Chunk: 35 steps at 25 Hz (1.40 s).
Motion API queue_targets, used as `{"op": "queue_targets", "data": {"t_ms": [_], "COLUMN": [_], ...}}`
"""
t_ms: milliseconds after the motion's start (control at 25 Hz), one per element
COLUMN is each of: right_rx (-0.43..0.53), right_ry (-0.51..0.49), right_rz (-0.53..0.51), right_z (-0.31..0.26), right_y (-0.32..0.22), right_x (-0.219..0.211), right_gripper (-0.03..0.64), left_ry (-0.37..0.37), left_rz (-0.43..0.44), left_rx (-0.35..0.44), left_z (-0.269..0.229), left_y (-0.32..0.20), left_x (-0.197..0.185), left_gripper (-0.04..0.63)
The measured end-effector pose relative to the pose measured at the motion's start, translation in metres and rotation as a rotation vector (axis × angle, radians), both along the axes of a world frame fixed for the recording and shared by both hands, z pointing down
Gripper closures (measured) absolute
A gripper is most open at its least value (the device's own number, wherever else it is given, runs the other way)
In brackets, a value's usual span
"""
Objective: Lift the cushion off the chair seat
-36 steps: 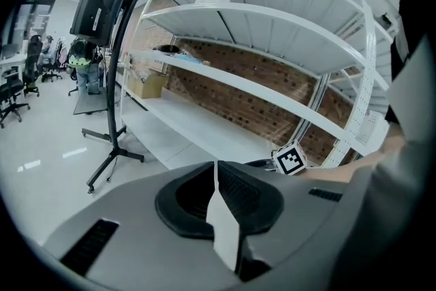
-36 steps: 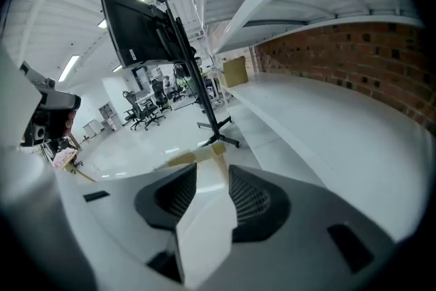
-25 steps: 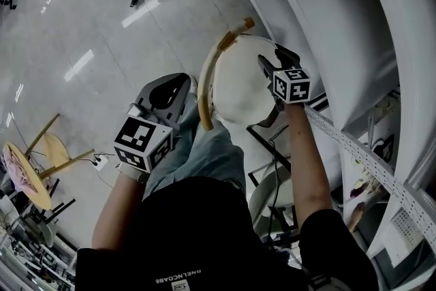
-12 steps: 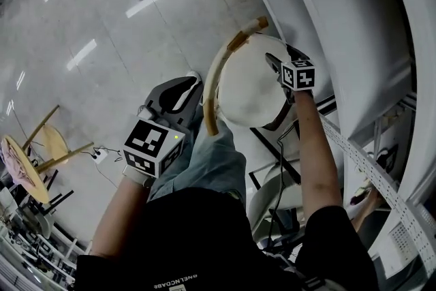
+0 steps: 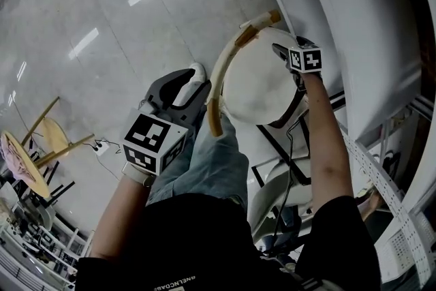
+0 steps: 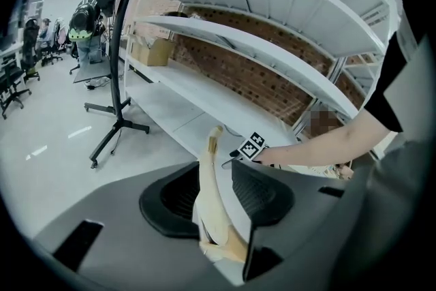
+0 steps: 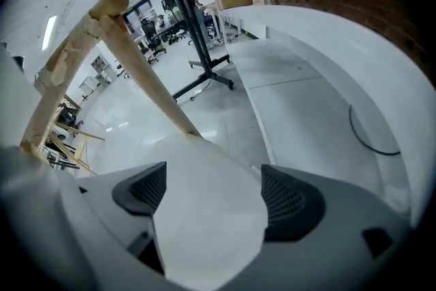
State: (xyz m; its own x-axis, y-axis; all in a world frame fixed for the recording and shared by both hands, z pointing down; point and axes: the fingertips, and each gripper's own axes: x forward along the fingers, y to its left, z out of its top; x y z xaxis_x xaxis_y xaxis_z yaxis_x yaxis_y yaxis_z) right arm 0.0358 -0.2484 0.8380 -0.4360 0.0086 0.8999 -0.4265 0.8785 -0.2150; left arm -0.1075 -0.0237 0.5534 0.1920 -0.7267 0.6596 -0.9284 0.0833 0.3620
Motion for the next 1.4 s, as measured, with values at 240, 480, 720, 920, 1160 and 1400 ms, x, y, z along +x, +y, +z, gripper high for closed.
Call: {"op": "queue_targets", "data": {"t_ms": [240,480,720,920,1160,1400], "right_rx": [0.006,-0.022,-0.032,-0.065,-0.098,-0.084], "right_ry": [0.076,0.109,0.133,0.137,0.131,0.138], "right_rz": [-0.04,-0.047,-0.046,-0.036,-0.034,-0.012], "right_z": [0.028,0.049,0.064,0.078,0.083,0.072], "right_y": [-0.014,-0.021,-0.025,-0.024,-0.026,-0.023], "right_x": [0.006,0.006,0.002,0.005,0.005,0.012], "right_gripper": [0.196,0.195,0.195,0.196,0.198,0.242], "left_ry": [0.035,0.034,0.033,0.034,0.04,0.047], "left_rz": [-0.01,-0.001,0.001,-0.009,-0.033,-0.036], "left_rx": [-0.039,-0.058,-0.082,-0.098,-0.102,-0.096], "left_z": [0.014,0.025,0.034,0.046,0.052,0.044], "left_y": [0.005,0.014,0.023,0.025,0.024,0.025], "left_x": [-0.003,-0.005,-0.01,-0.011,-0.015,-0.008], "left_gripper": [0.446,0.445,0.445,0.445,0.445,0.445]}}
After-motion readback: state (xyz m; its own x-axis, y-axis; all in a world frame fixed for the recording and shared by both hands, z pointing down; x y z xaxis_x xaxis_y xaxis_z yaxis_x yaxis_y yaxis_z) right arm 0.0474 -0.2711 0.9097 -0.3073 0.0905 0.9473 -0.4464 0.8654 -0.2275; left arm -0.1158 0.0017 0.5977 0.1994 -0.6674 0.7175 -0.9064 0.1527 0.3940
